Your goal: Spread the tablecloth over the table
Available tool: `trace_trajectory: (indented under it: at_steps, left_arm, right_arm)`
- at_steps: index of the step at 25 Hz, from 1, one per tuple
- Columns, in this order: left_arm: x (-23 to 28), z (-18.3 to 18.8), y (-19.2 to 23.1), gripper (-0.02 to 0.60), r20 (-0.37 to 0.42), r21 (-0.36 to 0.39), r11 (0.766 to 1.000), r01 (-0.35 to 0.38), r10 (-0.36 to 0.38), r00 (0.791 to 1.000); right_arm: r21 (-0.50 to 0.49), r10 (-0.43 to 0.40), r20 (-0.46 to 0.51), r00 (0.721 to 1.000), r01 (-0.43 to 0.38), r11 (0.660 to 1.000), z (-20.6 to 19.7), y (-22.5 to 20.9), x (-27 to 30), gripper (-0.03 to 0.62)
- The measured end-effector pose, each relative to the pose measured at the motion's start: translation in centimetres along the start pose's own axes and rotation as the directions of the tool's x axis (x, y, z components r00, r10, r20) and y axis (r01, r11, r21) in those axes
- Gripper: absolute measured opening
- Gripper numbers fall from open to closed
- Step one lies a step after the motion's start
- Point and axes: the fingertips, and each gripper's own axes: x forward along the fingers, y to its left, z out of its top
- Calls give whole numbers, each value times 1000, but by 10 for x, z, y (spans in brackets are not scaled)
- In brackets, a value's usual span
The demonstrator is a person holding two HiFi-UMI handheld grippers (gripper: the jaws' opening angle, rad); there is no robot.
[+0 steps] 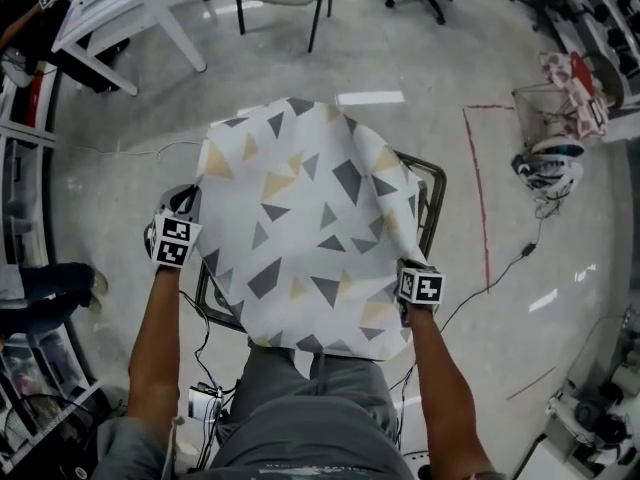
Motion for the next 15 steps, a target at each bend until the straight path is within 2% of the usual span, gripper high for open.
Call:
trace_trajectory:
  at_steps: [3,7,10,12,13,15]
  left_arm:
    - [47,-12,21,15,-83,-80,996,40,-47,995]
    - [90,-52,25,15,-203,-221,974,56,-102,974]
    - [94,-75,22,15,-186,-332,940,77,-145,972]
    - [87,-83,23,30,-108,-432,894,120,-183,977]
    - [82,-88,21,45,-57,-489,858,158,-212,976]
    - [69,-98,13,57,59,-594,762,258,-279,959]
  right_arm:
    - [75,-86,77,993,80,994,23,-45,-5,34]
    - [124,-217,147,965,199,972,46,-98,-6,46]
    - [114,-286,136,948,272,956,60,-123,-2,58]
    - [108,-319,110,941,308,945,62,-131,0,66]
    - [103,-340,102,935,330,938,61,-133,-2,67]
    - [96,-377,110,920,367,925,53,-131,-11,90]
